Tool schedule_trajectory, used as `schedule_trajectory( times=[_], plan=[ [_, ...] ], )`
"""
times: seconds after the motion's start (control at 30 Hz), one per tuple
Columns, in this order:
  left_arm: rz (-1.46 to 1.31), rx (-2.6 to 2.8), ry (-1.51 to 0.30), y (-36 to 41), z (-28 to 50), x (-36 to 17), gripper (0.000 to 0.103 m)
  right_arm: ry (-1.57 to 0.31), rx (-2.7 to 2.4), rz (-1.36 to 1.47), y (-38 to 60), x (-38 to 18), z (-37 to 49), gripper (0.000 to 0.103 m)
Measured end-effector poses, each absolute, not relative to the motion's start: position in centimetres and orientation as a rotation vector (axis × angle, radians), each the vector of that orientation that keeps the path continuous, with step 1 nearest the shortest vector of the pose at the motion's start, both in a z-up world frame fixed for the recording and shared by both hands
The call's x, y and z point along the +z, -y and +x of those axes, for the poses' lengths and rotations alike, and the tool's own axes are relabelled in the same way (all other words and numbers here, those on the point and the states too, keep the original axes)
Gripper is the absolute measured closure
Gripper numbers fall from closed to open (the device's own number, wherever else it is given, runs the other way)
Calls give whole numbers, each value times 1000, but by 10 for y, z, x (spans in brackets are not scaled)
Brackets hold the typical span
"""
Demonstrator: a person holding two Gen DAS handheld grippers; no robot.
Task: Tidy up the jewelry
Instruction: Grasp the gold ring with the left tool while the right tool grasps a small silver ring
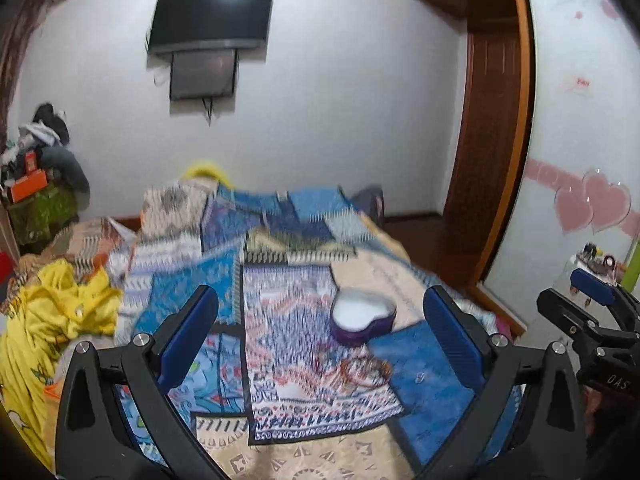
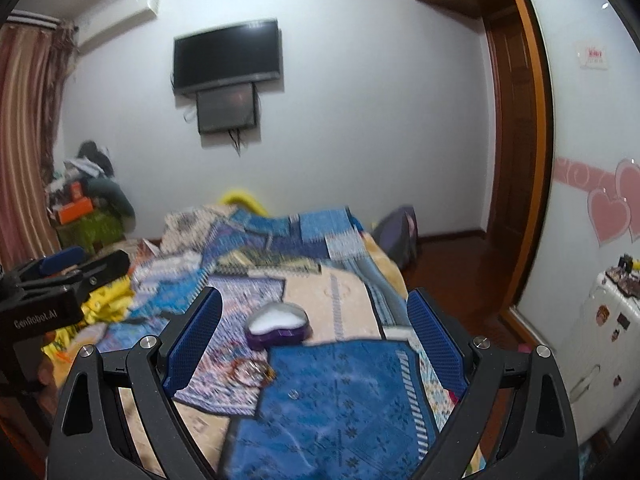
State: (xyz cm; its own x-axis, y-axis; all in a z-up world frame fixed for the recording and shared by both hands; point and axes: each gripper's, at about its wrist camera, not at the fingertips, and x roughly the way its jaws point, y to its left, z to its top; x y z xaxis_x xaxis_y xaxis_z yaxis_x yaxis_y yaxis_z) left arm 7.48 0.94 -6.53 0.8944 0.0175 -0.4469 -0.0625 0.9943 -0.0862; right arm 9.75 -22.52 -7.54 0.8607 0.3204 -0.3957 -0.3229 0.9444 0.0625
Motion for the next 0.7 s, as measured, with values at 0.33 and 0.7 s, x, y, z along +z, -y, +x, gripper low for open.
schedule_trajectory(
  times=[0.33,0.7],
  plan=[
    [-108,1,-739,-17,123,-142,15,-628,333,-63,223,-133,130,11],
    [-68,-109,-938,0,143,-191,46,-740,464,-52,213,-169,149,28]
  ],
)
